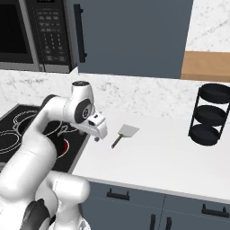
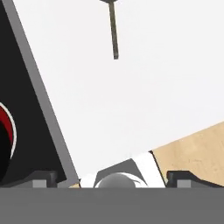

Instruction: Put the sweet potato and onion in the pot. Retrieve the spatula and lightly stir the vegetables in the pot.

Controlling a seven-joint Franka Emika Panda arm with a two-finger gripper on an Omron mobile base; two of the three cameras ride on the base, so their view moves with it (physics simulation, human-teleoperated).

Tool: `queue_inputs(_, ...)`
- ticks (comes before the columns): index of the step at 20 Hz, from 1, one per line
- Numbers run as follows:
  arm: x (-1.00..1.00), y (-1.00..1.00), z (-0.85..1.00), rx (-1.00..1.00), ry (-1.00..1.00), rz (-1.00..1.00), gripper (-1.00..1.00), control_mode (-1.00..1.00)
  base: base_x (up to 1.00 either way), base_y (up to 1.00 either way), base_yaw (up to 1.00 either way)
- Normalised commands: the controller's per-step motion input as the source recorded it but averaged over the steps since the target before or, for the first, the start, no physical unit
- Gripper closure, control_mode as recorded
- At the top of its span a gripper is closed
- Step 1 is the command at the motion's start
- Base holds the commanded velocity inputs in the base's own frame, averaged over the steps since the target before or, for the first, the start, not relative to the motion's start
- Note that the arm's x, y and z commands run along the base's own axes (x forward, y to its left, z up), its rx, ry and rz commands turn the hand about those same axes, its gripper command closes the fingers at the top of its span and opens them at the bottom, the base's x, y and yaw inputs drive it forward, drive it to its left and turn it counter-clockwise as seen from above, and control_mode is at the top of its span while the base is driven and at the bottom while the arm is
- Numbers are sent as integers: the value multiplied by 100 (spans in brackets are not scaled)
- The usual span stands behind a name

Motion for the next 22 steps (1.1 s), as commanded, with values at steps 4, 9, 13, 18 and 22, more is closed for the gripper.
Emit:
queue_inputs(4,20,-43,-59,0,10,0,-100,-100,0,0,0)
queue_inputs(9,33,-16,-49,-1,0,0,-100,-100,0,0,0)
queue_inputs(13,64,-21,-31,0,2,0,-100,-100,0,0,0)
queue_inputs(18,56,-16,-21,0,1,0,-100,-100,0,0,0)
queue_inputs(22,42,-9,-24,0,1,0,-100,-100,0,0,0)
